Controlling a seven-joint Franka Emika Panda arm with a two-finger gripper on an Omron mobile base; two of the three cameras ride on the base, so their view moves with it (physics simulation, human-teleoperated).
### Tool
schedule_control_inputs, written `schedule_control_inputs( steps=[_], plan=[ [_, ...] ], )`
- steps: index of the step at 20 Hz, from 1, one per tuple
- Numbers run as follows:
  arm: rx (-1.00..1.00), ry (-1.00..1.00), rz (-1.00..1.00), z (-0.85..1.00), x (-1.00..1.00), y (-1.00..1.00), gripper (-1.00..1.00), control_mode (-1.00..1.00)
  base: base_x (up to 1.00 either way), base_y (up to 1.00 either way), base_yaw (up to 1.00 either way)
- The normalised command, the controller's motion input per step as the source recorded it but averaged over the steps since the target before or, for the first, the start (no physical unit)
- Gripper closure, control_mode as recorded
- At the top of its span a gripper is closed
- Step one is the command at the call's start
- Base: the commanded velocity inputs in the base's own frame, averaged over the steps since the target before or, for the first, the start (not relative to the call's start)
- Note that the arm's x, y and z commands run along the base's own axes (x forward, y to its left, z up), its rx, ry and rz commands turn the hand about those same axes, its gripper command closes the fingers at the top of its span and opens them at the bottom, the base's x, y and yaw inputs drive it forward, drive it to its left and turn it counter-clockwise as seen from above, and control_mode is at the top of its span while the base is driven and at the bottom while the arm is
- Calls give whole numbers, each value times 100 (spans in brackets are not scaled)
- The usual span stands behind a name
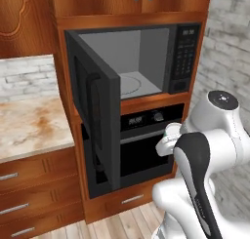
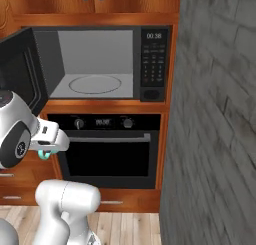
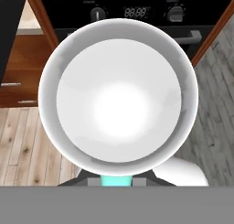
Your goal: Pick the mug from the counter and place it inside the microwave. Then close the microwave.
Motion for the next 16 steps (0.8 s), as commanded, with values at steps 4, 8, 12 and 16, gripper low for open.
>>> schedule_control_inputs(
  steps=[4,8,12,16],
  plan=[
    [0,0,0,0,0,0,100,100,14,-5,2],
    [0,0,0,0,0,0,100,100,52,0,1],
    [0,0,0,0,0,0,100,100,55,-1,0],
    [0,0,0,0,0,0,100,100,8,0,0]
  ],
)
